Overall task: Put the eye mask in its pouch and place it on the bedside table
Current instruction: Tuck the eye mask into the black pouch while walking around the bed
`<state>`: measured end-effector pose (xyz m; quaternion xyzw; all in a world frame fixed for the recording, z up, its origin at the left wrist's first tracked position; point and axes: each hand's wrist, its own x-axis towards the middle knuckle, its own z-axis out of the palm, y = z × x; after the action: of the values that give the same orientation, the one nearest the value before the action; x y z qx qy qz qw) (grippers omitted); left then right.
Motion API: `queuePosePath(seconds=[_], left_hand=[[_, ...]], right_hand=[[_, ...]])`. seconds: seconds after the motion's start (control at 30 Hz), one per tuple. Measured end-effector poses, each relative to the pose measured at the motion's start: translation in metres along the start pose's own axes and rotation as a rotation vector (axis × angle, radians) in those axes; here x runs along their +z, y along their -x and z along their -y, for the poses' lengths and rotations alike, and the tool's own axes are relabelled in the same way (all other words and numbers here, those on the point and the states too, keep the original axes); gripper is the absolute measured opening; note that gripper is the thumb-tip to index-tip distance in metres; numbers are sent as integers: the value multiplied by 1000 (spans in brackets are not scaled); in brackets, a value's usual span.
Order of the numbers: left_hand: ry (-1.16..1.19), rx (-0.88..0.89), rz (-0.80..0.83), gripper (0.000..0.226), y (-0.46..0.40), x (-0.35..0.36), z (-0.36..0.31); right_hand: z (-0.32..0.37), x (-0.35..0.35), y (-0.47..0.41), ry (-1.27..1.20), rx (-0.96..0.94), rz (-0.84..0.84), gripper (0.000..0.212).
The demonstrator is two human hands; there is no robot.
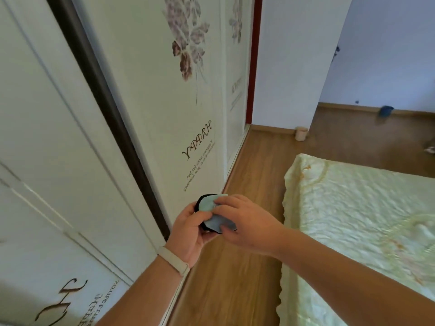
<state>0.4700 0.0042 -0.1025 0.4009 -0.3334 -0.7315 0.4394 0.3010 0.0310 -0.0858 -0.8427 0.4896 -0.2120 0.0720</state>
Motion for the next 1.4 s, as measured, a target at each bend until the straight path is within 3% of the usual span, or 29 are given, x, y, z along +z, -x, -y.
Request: queuePosePath(seconds=[0.5, 1.13, 1.4], left_hand=[[-87, -155, 207, 32, -164, 94, -5], [-50, -316, 442, 34, -434, 179, -53], [-88, -346, 451, 33, -528, 247, -37]], right_hand=[[-145, -36, -29, 16, 198, -131, 42], [-347, -79, -168, 153, 405, -153, 39], [-461, -99, -178, 140, 430, -154, 36]])
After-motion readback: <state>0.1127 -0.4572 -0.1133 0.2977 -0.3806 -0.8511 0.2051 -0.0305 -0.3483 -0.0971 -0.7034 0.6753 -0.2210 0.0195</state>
